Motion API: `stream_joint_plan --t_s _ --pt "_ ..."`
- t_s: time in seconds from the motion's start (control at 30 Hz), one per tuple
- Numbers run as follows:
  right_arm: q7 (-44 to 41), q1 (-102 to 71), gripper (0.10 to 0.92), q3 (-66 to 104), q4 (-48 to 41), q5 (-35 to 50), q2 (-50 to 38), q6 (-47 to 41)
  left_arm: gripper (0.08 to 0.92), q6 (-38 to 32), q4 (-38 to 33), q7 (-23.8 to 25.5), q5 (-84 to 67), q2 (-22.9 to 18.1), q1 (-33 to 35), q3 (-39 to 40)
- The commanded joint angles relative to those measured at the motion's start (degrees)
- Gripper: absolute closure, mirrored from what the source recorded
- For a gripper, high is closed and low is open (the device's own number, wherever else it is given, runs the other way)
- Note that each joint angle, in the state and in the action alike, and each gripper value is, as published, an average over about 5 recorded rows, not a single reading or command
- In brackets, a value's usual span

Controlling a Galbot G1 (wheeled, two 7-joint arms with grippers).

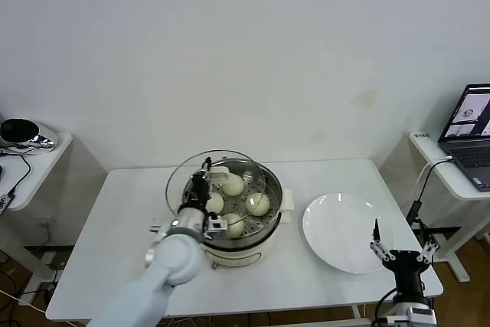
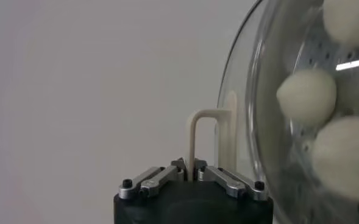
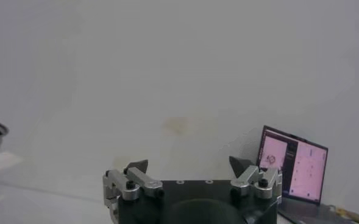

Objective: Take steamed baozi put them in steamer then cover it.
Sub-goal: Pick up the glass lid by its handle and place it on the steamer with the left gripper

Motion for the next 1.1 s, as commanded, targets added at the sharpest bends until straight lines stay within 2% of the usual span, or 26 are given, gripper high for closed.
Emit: stream_joint_plan --t_s 0.03,1.1 --pt "0.1 0.6 0.203 -0.6 -0.7 -0.6 0.6 -0.2 0.851 0.9 5.0 1.4 3.6 -5.1 -3.9 5.5" --pt "0.0 0.8 0.203 -1.3 -1.6 -1.1 0.5 0.2 0.851 0.0 2.3 1.8 5.4 -5.1 1.1 2.6"
